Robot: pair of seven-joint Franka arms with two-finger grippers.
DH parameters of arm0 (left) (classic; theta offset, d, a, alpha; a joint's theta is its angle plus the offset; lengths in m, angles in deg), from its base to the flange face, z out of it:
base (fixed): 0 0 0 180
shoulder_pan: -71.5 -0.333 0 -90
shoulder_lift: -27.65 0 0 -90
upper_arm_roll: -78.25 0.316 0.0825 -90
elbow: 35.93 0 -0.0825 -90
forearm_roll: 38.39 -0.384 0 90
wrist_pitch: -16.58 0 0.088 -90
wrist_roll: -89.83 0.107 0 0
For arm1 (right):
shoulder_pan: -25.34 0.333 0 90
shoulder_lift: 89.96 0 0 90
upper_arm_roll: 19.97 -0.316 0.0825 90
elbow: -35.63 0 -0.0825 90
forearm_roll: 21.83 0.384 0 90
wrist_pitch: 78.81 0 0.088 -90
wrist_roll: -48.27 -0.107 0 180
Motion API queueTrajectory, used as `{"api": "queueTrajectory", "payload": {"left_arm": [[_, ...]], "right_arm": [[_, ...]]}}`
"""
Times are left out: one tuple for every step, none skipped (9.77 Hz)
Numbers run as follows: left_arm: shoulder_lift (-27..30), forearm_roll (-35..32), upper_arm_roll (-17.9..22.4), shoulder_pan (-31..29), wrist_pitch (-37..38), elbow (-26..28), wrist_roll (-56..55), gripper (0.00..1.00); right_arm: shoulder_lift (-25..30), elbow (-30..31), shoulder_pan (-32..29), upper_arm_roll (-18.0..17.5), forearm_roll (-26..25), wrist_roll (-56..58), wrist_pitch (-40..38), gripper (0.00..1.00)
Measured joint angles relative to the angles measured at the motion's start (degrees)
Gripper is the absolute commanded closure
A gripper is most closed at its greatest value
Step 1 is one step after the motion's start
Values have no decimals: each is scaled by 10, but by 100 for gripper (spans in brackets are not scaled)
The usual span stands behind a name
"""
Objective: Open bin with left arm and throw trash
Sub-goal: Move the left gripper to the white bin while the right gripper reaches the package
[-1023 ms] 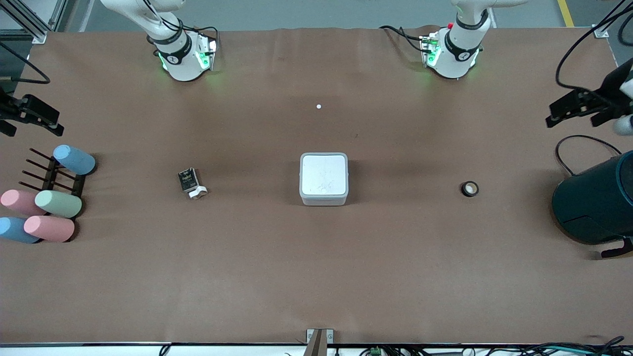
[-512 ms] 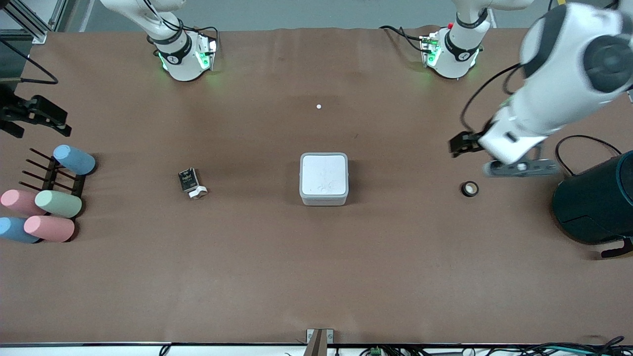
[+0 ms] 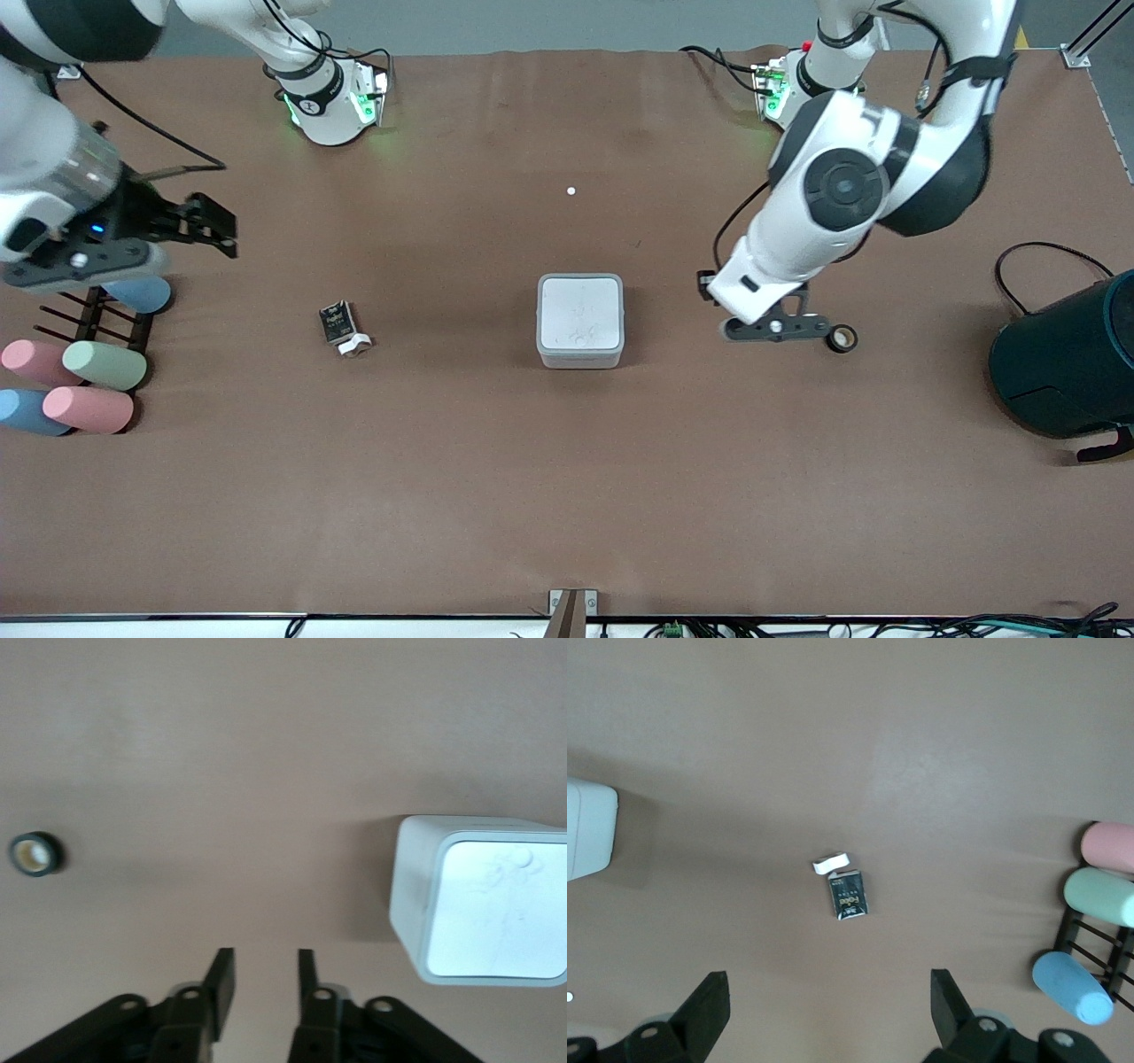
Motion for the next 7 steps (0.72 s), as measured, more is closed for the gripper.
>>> {"api": "queueTrajectory", "payload": {"left_arm": [[-16, 0, 0, 21, -23, 0, -9, 100], [-31, 0, -1, 39, -49, 0, -20, 100], [-44, 0, -1, 52, -75, 0, -32, 100], [-57, 0, 0, 60, -96, -3, -36, 100], [-72, 0, -1, 68, -107, -10, -36, 100], [-88, 0, -1, 78, -111, -24, -43, 100], [-106, 0, -1, 90, -113, -43, -58, 100]], "right_arm": [[-9, 14, 7, 0, 11, 24, 15, 0], [-13, 42, 7, 0, 21, 75, 46, 0], [-15, 81, 7, 2, 29, 116, 95, 0], [-16, 122, 8, 2, 35, 136, 151, 0], [-18, 158, 14, 2, 36, 145, 196, 0], [-18, 187, 25, 1, 36, 147, 234, 0], [-19, 215, 36, 1, 36, 147, 275, 0]]}}
